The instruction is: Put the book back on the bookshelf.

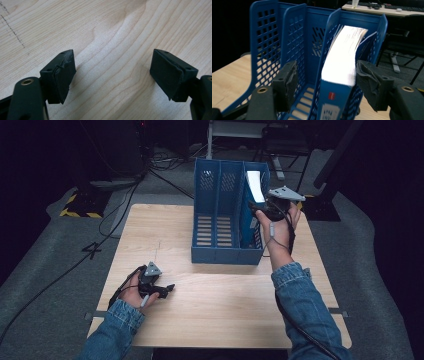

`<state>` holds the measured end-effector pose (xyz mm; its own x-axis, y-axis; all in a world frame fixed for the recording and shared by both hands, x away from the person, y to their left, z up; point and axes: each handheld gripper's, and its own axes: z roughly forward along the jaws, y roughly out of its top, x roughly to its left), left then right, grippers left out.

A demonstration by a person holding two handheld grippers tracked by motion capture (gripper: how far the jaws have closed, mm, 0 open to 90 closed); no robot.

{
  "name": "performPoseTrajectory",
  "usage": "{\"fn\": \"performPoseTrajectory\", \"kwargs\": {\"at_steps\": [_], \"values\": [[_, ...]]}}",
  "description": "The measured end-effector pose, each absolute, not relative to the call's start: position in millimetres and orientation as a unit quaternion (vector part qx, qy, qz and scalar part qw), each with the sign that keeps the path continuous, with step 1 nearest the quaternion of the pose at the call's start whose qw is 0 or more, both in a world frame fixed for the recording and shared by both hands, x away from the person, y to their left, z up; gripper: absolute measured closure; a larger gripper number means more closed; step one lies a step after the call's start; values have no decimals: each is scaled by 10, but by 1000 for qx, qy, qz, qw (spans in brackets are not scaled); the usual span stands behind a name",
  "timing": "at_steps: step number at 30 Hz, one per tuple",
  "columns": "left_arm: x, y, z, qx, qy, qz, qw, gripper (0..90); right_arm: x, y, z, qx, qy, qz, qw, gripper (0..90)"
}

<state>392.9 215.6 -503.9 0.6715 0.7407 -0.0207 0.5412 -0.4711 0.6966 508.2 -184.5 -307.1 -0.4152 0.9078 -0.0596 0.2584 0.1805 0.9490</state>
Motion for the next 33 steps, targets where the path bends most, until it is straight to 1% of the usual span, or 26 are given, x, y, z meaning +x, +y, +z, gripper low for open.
{"fn": "performPoseTrajectory", "kwargs": {"at_steps": [3,6,10,12,14,15,18,25,33], "values": [[3927,2164,-5038,846,377,146,347,210,4996,-1897,-3016,415,700,478,332,345],[3923,2163,-5039,845,379,144,347,210,4837,-2003,-2955,407,716,475,311,336],[3925,2163,-5039,845,379,145,348,209,4650,-2125,-2914,396,728,472,302,332],[3924,2164,-5038,846,378,145,347,209,4574,-2180,-2907,392,733,471,295,332],[3923,2162,-5039,845,379,144,348,209,4479,-2262,-2916,389,742,473,272,360],[3923,2163,-5040,845,379,144,348,209,4447,-2296,-2926,390,743,475,265,360],[3924,2163,-5039,845,379,144,348,209,4361,-2381,-2952,395,747,467,261,352],[3927,2165,-5038,846,379,144,347,208,4180,-2597,-3096,399,767,439,246,352],[3936,2158,-5038,845,380,145,347,203,4039,-2883,-3440,427,770,421,218,336]]}}
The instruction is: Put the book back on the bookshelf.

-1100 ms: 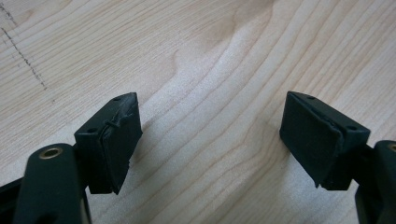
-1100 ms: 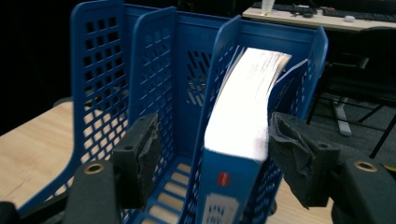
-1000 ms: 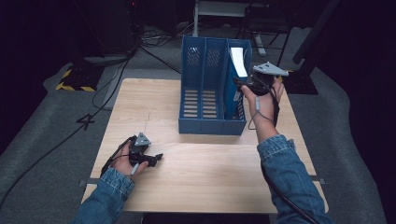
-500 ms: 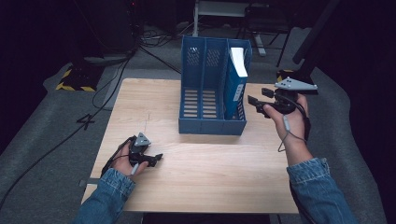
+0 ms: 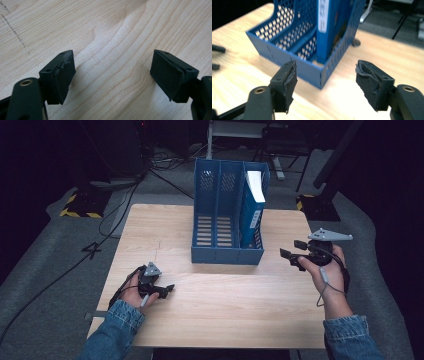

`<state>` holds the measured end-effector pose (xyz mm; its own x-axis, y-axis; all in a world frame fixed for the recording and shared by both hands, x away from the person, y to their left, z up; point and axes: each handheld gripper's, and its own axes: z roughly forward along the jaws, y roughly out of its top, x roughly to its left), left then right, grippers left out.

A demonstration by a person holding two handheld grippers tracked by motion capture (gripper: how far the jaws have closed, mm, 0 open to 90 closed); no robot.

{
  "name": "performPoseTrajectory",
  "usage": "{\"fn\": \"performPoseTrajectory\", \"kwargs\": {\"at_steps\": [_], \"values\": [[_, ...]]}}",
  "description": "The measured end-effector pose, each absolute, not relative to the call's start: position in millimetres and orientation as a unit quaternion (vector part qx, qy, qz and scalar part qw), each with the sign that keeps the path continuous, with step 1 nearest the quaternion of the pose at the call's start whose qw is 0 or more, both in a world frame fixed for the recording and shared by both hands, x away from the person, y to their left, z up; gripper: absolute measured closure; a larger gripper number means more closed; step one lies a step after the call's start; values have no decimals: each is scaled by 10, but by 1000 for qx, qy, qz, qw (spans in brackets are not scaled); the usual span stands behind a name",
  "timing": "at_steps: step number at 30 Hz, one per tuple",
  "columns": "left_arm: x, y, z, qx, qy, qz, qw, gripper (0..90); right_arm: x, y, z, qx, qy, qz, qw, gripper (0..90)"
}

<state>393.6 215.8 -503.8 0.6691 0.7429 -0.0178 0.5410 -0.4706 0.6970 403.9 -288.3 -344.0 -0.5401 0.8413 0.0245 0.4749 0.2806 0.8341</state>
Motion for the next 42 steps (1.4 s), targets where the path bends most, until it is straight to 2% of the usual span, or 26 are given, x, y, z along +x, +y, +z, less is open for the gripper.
{"fn": "performPoseTrajectory", "kwargs": {"at_steps": [5,26,32,42], "values": [[3936,2153,-5039,844,382,148,346,202,3979,-3046,-3654,427,780,414,195,292],[3906,2164,-5039,844,384,148,345,202,3884,-3145,-4647,405,820,376,147,269],[3908,2164,-5039,843,385,146,346,200,3915,-3157,-4840,418,818,363,154,247],[3913,2159,-5041,844,383,145,347,195,3965,-3115,-5052,433,809,348,192,107]]}}
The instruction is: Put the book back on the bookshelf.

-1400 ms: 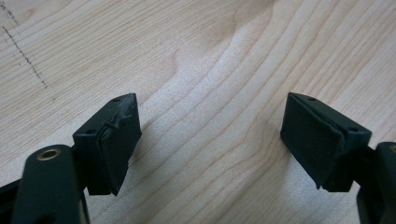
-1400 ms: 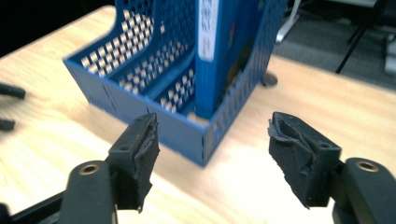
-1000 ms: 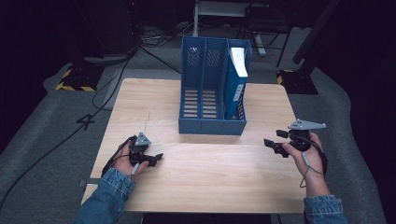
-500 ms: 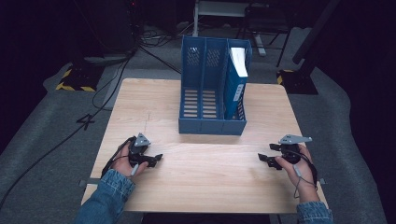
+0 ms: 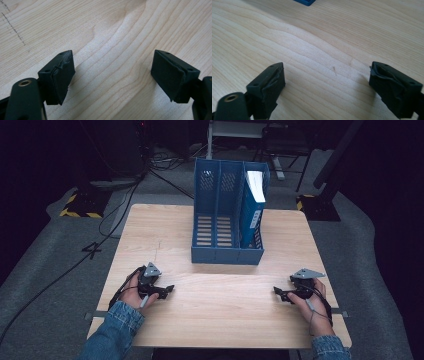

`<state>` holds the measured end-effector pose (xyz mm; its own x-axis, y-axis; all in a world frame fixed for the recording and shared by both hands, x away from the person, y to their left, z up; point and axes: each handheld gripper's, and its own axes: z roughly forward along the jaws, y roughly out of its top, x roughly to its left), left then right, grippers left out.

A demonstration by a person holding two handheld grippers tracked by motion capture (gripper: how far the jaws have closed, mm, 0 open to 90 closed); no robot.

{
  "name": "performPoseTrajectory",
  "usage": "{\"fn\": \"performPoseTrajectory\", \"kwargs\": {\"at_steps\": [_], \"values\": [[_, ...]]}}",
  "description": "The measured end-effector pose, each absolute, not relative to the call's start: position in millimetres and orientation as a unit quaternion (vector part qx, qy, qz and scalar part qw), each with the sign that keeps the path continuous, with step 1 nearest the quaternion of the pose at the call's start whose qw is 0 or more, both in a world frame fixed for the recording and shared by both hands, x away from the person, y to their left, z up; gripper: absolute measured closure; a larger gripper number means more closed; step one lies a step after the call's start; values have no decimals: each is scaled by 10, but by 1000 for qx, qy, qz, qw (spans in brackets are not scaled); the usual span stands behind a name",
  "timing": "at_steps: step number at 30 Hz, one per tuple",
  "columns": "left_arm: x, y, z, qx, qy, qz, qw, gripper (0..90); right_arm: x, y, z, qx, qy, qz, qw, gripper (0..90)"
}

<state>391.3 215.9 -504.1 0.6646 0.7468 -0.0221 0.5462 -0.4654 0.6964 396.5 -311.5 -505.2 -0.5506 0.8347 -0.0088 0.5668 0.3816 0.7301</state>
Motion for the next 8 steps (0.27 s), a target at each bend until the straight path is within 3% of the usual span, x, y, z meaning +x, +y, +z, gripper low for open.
{"fn": "performPoseTrajectory", "kwargs": {"at_steps": [8], "values": [[3921,2159,-5039,846,379,144,345,190,3979,-3112,-5055,434,810,347,191,94]]}}
